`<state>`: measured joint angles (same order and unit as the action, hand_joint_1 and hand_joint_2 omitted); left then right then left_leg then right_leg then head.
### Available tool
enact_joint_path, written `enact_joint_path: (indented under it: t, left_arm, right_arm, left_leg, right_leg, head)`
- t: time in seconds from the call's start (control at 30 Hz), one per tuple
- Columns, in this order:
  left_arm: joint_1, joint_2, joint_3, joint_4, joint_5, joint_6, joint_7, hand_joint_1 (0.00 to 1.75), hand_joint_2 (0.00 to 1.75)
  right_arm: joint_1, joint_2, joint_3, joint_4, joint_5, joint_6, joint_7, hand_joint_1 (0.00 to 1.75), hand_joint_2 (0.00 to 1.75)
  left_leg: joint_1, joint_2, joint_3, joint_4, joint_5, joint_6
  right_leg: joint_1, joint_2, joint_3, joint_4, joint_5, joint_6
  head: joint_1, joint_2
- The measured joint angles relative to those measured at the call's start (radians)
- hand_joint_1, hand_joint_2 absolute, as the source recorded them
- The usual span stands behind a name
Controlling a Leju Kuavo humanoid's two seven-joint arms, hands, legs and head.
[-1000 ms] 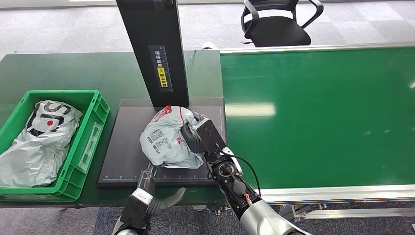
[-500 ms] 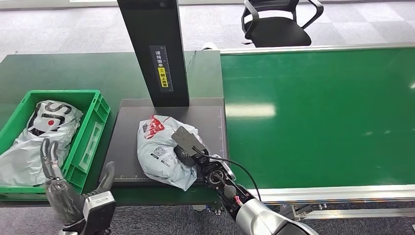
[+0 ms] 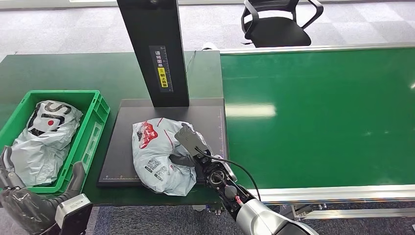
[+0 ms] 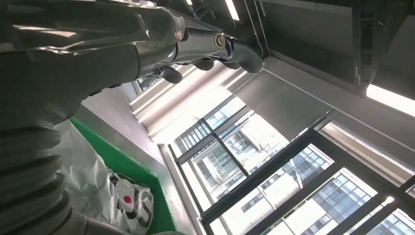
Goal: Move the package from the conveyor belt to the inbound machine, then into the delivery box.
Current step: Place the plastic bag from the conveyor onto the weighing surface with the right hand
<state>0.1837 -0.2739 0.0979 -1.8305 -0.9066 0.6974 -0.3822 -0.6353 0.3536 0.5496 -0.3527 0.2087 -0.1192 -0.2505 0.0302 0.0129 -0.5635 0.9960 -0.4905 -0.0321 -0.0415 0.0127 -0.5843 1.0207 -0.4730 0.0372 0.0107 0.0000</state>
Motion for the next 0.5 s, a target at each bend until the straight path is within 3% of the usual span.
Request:
enact_joint_path:
  t: [0.27, 0.4, 0.5]
  left_arm:
    - [0.007, 0.000, 0.106, -0.141, 0.058, 0.001, -0.066, 0.00, 1.75]
    - [0.011, 0.000, 0.112, -0.141, 0.074, 0.000, -0.095, 0.00, 1.75]
    - [0.017, 0.000, 0.091, -0.101, 0.018, -0.014, -0.049, 0.00, 1.75]
  right_arm:
    - [0.002, -0.008, -0.101, -0.024, -0.073, -0.046, -0.158, 0.00, 1.75]
    - [0.020, -0.014, -0.173, -0.081, -0.127, -0.012, -0.252, 0.00, 1.75]
    - [0.073, -0.018, -0.234, -0.191, -0.183, 0.050, -0.319, 0.00, 1.75]
  left_leg:
    - [0.000, 0.000, 0.000, 0.000, 0.000, 0.000]
    - [0.000, -0.001, 0.000, 0.000, 0.000, 0.000]
    - [0.000, -0.001, 0.000, 0.000, 0.000, 0.000]
  right_leg:
    - [0.000, 0.000, 0.000, 0.000, 0.000, 0.000]
    - [0.000, 0.000, 0.000, 0.000, 0.000, 0.000]
    - [0.000, -0.001, -0.001, -0.001, 0.000, 0.000]
  head:
    - [0.000, 0.000]
    - [0.000, 0.000]
    - [0.000, 0.000]
